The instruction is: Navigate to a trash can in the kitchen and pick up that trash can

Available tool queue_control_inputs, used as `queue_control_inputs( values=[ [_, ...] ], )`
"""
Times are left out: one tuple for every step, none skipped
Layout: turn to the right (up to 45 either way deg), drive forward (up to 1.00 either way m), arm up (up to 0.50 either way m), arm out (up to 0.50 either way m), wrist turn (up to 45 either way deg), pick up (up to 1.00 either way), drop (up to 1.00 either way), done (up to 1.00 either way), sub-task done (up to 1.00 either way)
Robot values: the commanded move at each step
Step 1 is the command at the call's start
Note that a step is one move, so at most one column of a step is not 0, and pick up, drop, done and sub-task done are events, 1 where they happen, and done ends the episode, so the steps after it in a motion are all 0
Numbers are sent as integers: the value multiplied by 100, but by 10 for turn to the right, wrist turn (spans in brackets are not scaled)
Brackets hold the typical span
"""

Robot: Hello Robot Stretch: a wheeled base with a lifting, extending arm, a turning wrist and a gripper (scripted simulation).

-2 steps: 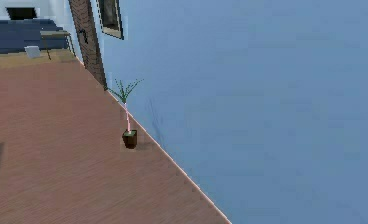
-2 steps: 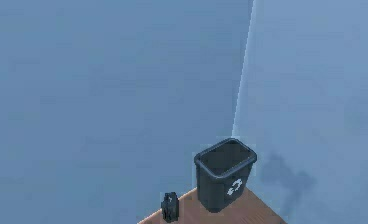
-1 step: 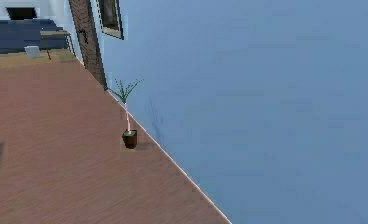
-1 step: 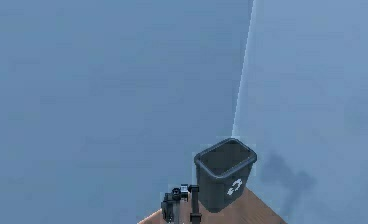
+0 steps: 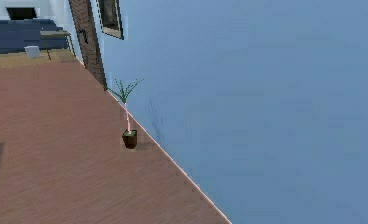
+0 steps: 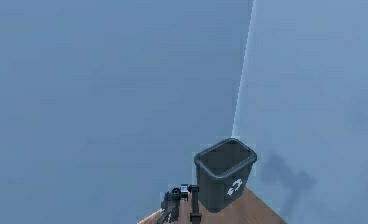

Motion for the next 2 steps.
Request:
queue_control_inputs(
  values=[
    [0, 0, 0, 0, 450, 0, 0, 0, 0],
    [0, 0, 0, 0, 450, 0, 0, 0, 0]
  ],
)
